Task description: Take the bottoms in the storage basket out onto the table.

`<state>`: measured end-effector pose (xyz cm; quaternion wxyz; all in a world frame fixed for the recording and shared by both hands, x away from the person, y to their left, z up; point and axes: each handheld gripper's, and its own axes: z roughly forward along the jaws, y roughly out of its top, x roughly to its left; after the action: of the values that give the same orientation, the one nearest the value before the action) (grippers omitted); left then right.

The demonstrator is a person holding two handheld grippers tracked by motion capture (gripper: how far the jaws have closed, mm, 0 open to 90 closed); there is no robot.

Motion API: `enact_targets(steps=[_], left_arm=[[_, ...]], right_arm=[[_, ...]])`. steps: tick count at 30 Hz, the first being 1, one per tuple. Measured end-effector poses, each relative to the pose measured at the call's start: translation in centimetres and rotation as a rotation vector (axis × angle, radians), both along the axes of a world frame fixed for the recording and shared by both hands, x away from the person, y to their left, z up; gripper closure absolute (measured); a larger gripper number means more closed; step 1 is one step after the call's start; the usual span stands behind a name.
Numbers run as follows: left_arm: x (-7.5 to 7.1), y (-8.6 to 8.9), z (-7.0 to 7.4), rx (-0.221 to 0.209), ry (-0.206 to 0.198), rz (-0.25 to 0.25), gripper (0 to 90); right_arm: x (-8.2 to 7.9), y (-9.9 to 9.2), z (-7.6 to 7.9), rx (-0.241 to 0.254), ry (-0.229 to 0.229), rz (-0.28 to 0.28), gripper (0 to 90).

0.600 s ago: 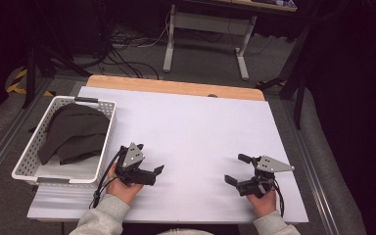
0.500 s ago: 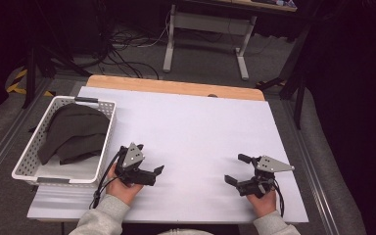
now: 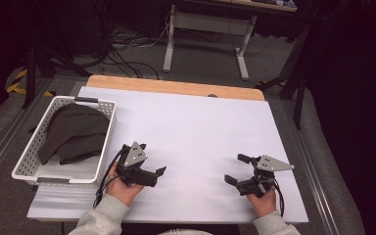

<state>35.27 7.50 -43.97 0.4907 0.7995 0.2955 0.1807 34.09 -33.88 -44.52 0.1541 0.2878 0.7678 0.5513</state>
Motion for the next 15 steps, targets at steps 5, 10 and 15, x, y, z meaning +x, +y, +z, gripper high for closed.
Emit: enact_targets(steps=[5,10,15], left_arm=[[0.1,0.2,0.7,0.003,0.001,-0.016,0.1],[0.2,0.4,1.0,0.012,0.016,-0.017,0.4],[0.3,0.7,1.7,0.017,0.021,-0.019,0.4]], right_arm=[[0.1,0.1,-0.1,-0.001,0.007,0.003,0.0],[0.1,0.1,-0.1,-0.001,0.010,0.004,0.0],[0.2,0.1,-0.1,0.000,0.014,0.004,0.0]])
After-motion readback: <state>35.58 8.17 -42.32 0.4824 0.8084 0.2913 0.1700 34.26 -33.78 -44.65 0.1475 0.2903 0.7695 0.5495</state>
